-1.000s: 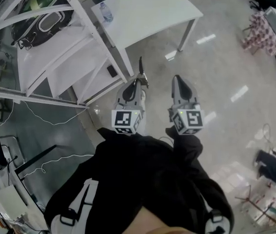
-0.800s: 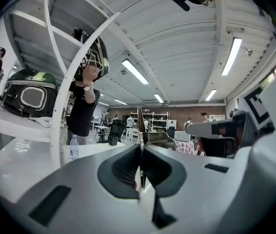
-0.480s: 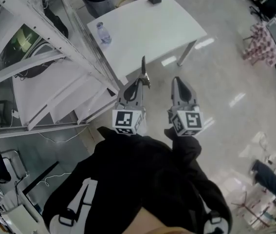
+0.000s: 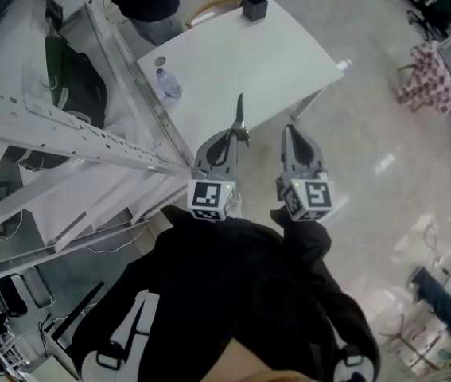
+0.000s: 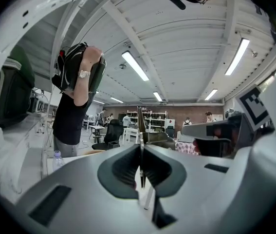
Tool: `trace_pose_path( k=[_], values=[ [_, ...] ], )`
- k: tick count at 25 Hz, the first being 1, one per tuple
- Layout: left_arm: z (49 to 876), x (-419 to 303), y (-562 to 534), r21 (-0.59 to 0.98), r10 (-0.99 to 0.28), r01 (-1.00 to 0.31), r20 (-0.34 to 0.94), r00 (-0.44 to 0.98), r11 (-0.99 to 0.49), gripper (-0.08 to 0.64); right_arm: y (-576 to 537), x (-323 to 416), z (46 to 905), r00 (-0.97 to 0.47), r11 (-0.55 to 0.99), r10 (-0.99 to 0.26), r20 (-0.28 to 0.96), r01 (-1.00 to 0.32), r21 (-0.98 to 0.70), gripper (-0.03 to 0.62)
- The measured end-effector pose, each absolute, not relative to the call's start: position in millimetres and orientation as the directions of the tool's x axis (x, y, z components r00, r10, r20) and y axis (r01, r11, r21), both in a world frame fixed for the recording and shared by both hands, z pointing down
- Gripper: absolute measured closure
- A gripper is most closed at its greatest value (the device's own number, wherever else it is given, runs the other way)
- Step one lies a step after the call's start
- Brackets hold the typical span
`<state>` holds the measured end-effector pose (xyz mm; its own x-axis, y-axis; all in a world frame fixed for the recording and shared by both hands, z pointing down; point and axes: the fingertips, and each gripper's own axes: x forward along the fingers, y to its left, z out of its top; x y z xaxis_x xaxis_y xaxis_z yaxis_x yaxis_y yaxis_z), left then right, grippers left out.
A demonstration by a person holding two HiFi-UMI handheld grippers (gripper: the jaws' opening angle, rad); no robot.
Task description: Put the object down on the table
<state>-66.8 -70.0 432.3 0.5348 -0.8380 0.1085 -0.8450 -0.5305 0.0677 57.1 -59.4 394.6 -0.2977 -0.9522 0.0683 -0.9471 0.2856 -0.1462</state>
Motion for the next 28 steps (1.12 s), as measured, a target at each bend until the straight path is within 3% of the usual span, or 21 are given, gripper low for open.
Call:
trace_pose_path(
  k=[16,28],
  values=[
    [463,-80,-199,0.001,-0.847,-0.858,0.164,0.506,-0.513,0.557,-179,41,416,-0.304,0.286,-0.946,0.114,-0.946,-0.151,0.591],
    [511,-57,-245,-0.136,-0.841,-0.857,0.318,0.437,-0.497,0.557,-216,58,446,-0.369,0.341,-0.916,0.155,-0.922,-0.183,0.591]
  ],
)
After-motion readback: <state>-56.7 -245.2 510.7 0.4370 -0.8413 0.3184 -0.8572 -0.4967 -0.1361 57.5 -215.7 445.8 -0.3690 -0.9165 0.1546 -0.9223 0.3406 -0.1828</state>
